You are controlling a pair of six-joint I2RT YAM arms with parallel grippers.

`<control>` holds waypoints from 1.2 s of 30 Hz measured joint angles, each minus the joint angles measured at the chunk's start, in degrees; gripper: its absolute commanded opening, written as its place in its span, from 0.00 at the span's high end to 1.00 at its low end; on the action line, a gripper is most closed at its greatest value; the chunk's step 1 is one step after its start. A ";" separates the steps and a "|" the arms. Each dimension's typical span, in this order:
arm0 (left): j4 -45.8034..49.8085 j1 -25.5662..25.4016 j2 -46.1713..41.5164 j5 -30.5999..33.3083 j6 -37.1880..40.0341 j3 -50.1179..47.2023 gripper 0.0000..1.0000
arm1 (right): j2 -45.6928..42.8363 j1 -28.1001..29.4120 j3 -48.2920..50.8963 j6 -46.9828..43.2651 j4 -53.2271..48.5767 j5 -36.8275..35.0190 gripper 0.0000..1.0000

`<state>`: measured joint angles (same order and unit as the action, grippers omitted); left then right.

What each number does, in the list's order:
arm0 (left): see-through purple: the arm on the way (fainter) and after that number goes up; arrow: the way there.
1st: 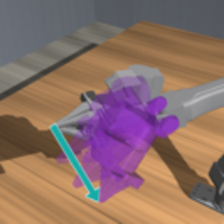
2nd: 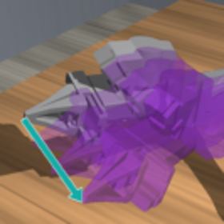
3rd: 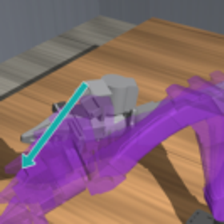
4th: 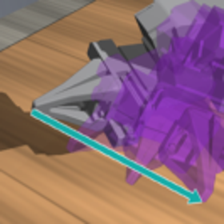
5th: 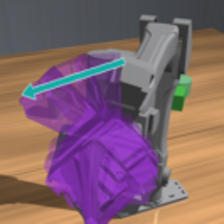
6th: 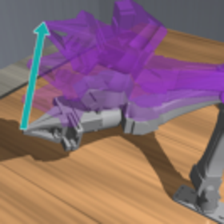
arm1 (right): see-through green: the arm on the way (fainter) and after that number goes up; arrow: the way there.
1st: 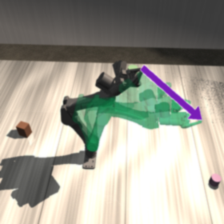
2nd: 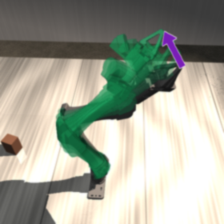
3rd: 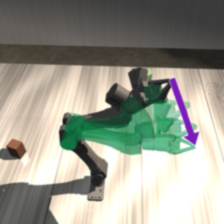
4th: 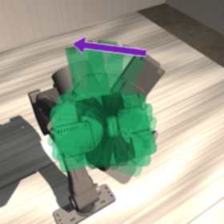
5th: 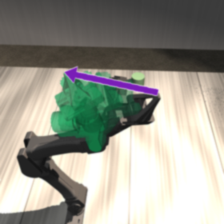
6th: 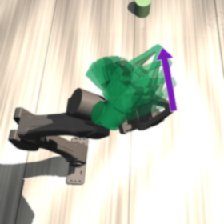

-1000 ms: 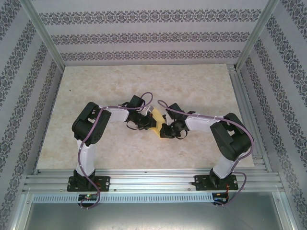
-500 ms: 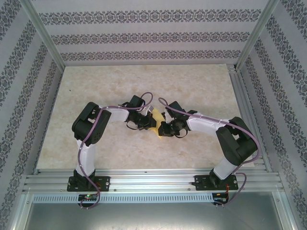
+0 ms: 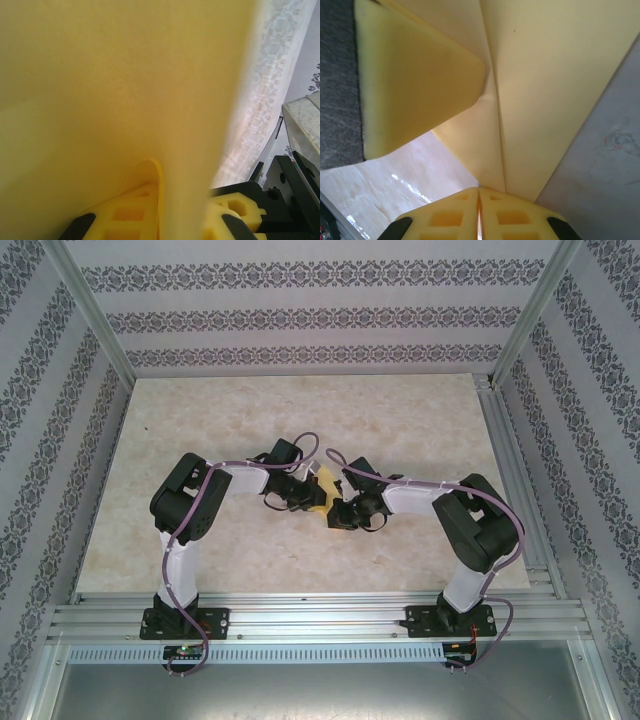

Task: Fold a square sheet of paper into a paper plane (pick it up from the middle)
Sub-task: Fourth fold the wing at the center of the table.

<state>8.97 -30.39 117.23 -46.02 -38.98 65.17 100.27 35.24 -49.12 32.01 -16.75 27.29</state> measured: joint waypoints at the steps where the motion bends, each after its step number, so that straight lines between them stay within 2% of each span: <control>1: 0.04 0.00 0.00 -0.04 0.00 0.07 0.84 | -0.20 0.00 0.37 -0.02 0.44 0.00 0.92; 10: 2.80 -0.02 -0.28 0.50 0.42 1.36 0.80 | -0.52 -0.13 1.29 0.04 2.08 0.42 0.96; 16: 5.46 0.07 -2.03 3.41 1.07 1.33 0.70 | -0.52 -0.15 1.31 0.07 2.10 0.44 0.96; 19: 6.16 0.50 -3.74 4.72 1.01 1.22 0.73 | -0.52 -0.15 1.51 0.04 2.43 0.46 0.96; 23: 6.36 1.44 -6.36 5.46 0.33 1.22 0.68 | -0.52 -0.42 1.66 0.07 2.73 0.92 0.96; 29: 6.47 1.88 -10.64 8.13 -3.39 0.70 0.72 | -0.44 -0.50 1.79 0.28 3.10 1.33 0.96; 34: 7.67 1.88 -17.16 14.34 -8.11 -2.36 0.76 | -0.35 -0.52 1.84 0.48 3.28 1.51 0.96; 36: 8.09 1.86 -19.67 16.28 -9.55 -3.04 0.81 | -0.31 -0.52 1.88 0.66 3.39 1.55 0.96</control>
<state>17.06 -28.53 97.56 -29.74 -48.53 62.13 99.96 34.72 -47.24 32.67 -13.37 28.84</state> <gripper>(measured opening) 0.219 0.045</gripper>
